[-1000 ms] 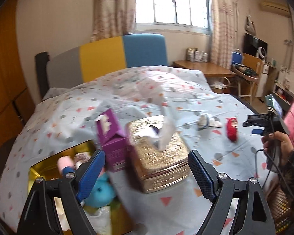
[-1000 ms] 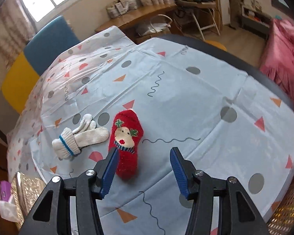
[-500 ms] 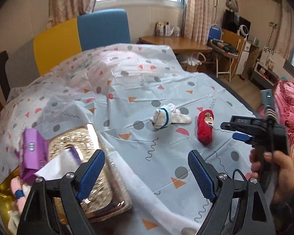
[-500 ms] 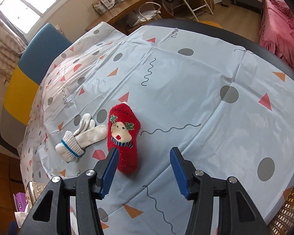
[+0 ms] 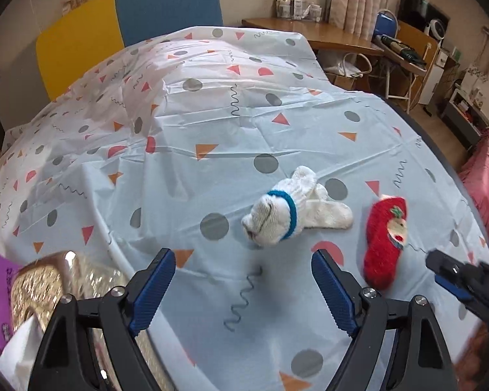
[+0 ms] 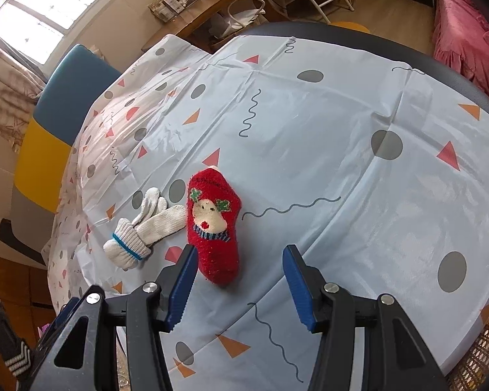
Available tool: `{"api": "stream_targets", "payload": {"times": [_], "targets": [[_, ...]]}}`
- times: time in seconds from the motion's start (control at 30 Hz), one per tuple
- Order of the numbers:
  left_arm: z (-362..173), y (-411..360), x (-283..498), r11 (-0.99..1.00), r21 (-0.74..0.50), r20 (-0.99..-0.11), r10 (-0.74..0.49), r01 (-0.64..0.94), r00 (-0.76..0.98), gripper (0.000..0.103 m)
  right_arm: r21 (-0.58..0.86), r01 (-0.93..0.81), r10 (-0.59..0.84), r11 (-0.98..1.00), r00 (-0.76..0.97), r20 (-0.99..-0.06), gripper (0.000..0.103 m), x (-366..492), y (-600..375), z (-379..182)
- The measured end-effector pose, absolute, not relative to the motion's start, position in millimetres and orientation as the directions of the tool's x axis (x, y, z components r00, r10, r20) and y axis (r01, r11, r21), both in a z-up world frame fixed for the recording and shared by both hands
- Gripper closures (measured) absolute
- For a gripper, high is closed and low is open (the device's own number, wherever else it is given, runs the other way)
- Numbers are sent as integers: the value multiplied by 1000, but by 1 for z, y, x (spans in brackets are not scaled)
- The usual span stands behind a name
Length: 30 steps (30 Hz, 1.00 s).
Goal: Organize soft objects
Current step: 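Lower the left tool onto the white sock with blue band and grasp it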
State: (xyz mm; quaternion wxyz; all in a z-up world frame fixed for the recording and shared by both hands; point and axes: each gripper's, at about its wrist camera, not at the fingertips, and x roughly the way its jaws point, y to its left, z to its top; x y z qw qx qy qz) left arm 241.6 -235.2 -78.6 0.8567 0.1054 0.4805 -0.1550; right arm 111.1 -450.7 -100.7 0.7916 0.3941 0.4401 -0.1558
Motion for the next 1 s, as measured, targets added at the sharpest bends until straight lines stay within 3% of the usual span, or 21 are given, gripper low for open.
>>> {"api": "stream_targets", "payload": {"times": [0.43, 0.5, 0.53, 0.57, 1.0], "targets": [[-110, -281, 279, 871, 79, -868, -178, 485, 463, 17, 504, 583, 134, 637, 560, -818, 49, 113, -449, -103], [-115, -287, 282, 857, 70, -878, -189, 510, 439, 28, 503, 581, 133, 639, 561, -817, 49, 113, -449, -103], [-120, -290, 283, 849, 58, -889, -195, 526, 413, 46, 499, 583, 129, 641, 559, -819, 49, 113, -449, -103], [-124, -291, 283, 847, 61, -897, -186, 528, 401, 58, 496, 585, 125, 642, 558, -821, 49, 114, -449, -103], [-94, -254, 297, 920, -125, -890, -270, 371, 368, 62, 396, 561, 47, 727, 535, -844, 49, 131, -436, -108]]}}
